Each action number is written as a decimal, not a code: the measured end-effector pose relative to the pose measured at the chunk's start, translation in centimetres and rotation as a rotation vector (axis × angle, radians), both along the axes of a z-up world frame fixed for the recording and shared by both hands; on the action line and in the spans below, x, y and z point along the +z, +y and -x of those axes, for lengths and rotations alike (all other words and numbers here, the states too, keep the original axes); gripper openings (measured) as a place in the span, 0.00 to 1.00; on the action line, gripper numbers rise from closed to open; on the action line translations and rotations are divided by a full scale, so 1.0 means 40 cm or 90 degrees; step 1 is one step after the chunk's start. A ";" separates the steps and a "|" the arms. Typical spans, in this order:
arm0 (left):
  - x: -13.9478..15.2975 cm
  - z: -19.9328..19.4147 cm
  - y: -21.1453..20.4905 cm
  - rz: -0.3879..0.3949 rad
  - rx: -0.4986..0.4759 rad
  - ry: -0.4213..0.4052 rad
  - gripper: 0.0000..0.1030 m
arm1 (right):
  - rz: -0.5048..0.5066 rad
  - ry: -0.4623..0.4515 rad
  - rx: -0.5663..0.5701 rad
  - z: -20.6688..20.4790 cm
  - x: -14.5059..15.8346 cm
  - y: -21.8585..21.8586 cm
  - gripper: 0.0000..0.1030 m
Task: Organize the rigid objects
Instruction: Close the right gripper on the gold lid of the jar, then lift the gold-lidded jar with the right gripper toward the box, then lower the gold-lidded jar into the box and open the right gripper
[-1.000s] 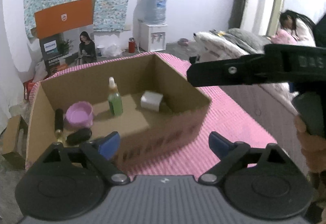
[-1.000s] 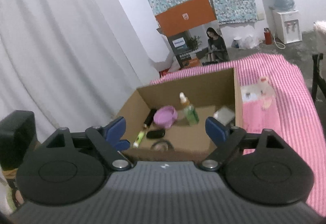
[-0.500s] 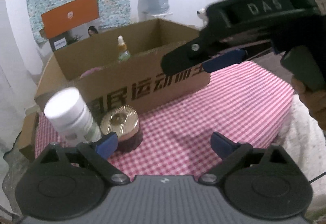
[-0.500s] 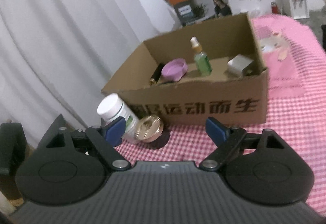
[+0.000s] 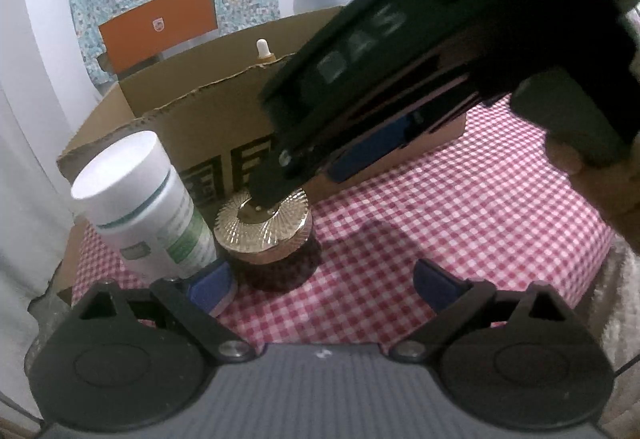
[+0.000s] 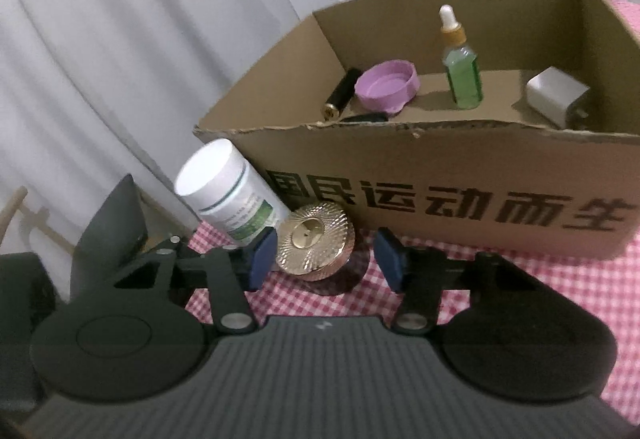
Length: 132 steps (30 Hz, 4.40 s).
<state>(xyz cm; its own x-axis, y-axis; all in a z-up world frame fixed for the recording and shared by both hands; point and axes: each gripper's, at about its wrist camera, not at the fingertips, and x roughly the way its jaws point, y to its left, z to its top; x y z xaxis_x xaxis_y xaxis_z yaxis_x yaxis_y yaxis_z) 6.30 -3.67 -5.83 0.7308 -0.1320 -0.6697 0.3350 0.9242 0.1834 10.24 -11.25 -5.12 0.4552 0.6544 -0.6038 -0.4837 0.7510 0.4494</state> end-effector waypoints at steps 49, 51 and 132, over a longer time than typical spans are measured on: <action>-0.008 -0.081 -0.171 0.026 -0.126 0.000 0.84 | -0.069 0.090 -0.141 0.059 -0.062 -0.253 0.53; -0.010 -0.082 -0.171 0.026 -0.121 0.002 0.78 | -0.076 0.096 -0.147 0.059 -0.066 -0.253 0.52; 0.214 -0.437 -0.014 0.177 0.102 0.112 0.55 | -0.001 0.110 -0.026 -0.351 0.171 -0.113 0.46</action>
